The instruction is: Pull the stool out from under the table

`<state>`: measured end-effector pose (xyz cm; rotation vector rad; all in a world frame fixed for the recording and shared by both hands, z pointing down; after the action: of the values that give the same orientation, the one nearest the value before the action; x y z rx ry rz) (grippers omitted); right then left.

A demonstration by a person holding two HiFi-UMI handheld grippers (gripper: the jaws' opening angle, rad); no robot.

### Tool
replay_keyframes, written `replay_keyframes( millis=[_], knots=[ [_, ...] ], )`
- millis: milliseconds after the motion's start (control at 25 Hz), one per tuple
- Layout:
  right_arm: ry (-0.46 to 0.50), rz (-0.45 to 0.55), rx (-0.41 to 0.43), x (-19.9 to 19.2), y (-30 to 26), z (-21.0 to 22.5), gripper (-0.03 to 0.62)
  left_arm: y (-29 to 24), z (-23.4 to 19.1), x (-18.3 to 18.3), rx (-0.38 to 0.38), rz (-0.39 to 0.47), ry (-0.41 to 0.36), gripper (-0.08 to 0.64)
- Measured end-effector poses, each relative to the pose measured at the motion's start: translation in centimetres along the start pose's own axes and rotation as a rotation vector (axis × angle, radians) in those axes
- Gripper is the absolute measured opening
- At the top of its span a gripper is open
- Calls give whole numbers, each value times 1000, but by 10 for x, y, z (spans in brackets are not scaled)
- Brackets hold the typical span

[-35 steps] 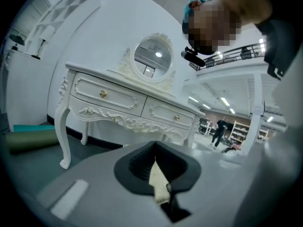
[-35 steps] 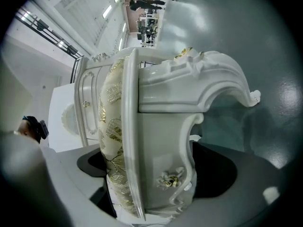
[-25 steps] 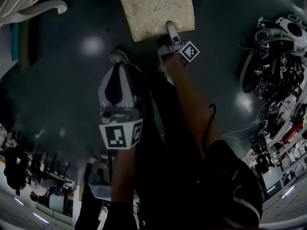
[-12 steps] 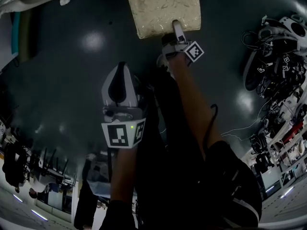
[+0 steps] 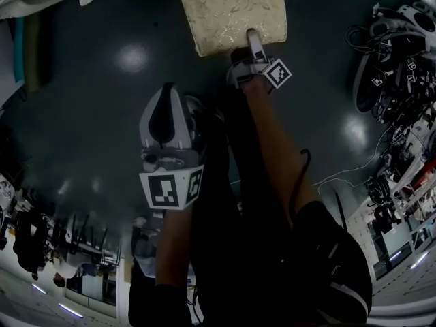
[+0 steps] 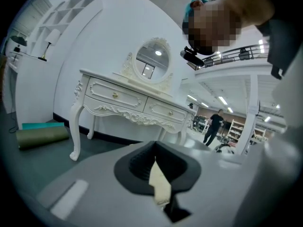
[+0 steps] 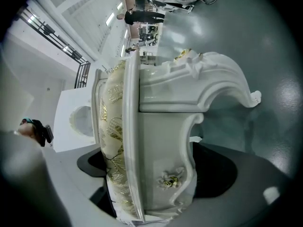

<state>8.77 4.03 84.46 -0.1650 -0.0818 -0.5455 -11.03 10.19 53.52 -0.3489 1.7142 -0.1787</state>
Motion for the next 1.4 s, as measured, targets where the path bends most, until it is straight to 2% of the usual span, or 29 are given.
replay_keyframes(
  millis=[440, 640, 1400],
  knots=[
    [-16, 27, 4, -22, 51, 10, 529, 35, 8, -30, -52, -32, 15, 6],
    [-21, 32, 2, -43, 92, 19, 531, 71, 11, -40, -67, -32, 6, 6],
    [-28, 39, 19, -53, 116, 24, 543, 72, 20, -34, -125, -26, -15, 6]
  ],
)
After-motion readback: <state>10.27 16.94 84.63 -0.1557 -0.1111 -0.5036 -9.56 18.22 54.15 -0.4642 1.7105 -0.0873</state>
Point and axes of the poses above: the fingertips, and each gripper's own axes: y backward along the fingers, z to its right, x out of its top, the point moved 2 cm from there along y, backward along the fingers, and after that the axes turned 8 degrees about -y, right-handed, at the moved point
